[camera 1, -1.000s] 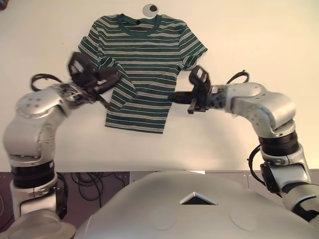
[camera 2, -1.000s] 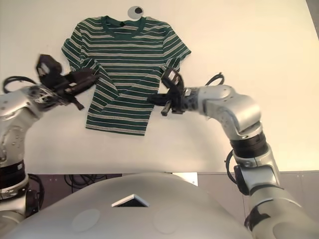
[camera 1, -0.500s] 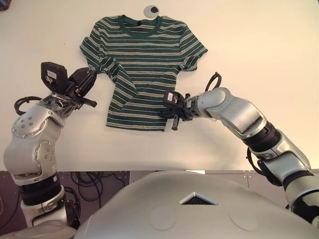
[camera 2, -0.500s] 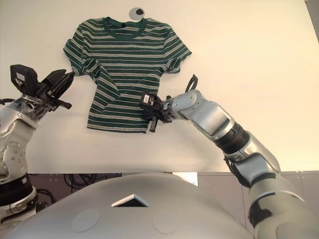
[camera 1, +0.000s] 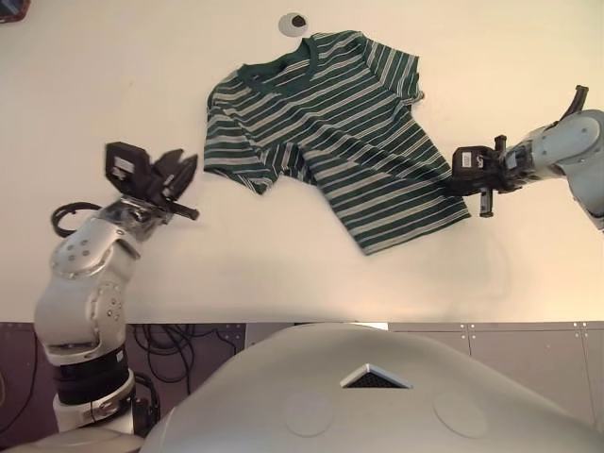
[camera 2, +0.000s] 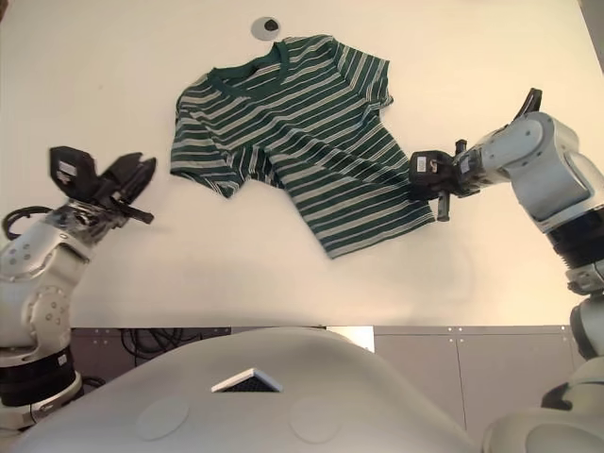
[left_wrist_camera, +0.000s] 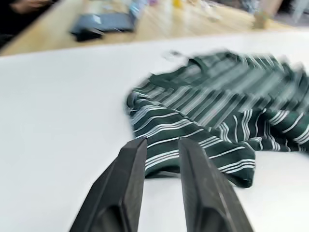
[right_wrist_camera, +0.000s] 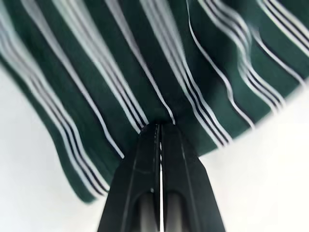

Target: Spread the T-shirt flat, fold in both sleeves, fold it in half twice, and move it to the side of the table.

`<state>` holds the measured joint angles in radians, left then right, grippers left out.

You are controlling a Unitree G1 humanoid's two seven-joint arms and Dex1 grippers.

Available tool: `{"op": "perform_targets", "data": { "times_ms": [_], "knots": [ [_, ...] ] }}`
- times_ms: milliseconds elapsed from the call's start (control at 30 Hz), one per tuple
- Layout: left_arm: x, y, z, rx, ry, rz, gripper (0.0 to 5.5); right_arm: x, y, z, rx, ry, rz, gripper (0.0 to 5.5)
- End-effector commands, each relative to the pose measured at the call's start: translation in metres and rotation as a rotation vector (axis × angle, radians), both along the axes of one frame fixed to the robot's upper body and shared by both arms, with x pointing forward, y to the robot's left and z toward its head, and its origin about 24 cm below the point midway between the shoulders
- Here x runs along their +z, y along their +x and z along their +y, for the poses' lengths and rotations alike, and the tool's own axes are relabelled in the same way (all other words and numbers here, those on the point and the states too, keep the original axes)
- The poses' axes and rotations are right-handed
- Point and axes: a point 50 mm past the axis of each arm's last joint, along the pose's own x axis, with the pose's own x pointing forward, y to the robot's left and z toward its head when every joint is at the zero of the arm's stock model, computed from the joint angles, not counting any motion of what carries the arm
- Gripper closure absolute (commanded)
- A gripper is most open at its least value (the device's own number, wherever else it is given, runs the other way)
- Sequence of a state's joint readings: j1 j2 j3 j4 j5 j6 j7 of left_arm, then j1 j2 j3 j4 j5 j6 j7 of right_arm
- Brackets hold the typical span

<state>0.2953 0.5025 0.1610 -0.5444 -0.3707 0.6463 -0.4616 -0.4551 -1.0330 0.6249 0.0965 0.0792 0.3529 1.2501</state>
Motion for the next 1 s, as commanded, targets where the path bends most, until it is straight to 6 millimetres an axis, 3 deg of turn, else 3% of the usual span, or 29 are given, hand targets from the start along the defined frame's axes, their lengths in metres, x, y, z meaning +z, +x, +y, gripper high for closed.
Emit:
{"op": "perform_targets", "data": {
  "times_ms": [33,200,300,433,567,733,800,867,933,1000],
  "knots": [
    [-0.004,0.013,-0.024,-0.178,0.044,0.010,4.37,0.002,0.006,0.035,-0.014,0.157,-0.034,5.49],
    [-0.014,0.017,-0.041,-0.352,0.099,0.060,4.37,0.041,0.022,0.041,-0.011,0.219,-0.138,5.49],
    [-0.029,0.024,-0.042,-0.397,0.165,0.100,4.37,0.050,0.018,0.042,0.041,0.231,-0.120,5.49],
    [-0.047,0.039,-0.032,-0.394,0.271,0.118,4.37,0.039,0.014,0.047,-0.008,0.266,-0.097,5.49],
    [-0.056,0.038,-0.017,-0.400,0.363,0.136,4.37,0.009,0.008,0.046,-0.100,0.226,-0.060,5.49],
    [-0.061,0.024,0.030,-0.458,0.520,0.235,4.37,-0.046,-0.005,0.025,-0.302,0.118,-0.030,5.49],
    [-0.053,0.030,0.058,-0.460,0.628,0.246,4.37,-0.057,-0.010,0.016,-0.352,0.103,-0.015,5.49],
    [-0.042,0.042,0.073,-0.441,0.679,0.215,4.37,-0.061,-0.012,0.012,-0.368,0.109,-0.003,5.49],
    [-0.032,0.056,0.069,-0.419,0.653,0.140,4.37,-0.061,-0.013,0.014,-0.376,0.138,0.008,5.49],
    [-0.028,0.058,0.052,-0.453,0.574,0.082,4.37,-0.059,-0.014,0.017,-0.375,0.175,0.008,5.49]
  ]
}}
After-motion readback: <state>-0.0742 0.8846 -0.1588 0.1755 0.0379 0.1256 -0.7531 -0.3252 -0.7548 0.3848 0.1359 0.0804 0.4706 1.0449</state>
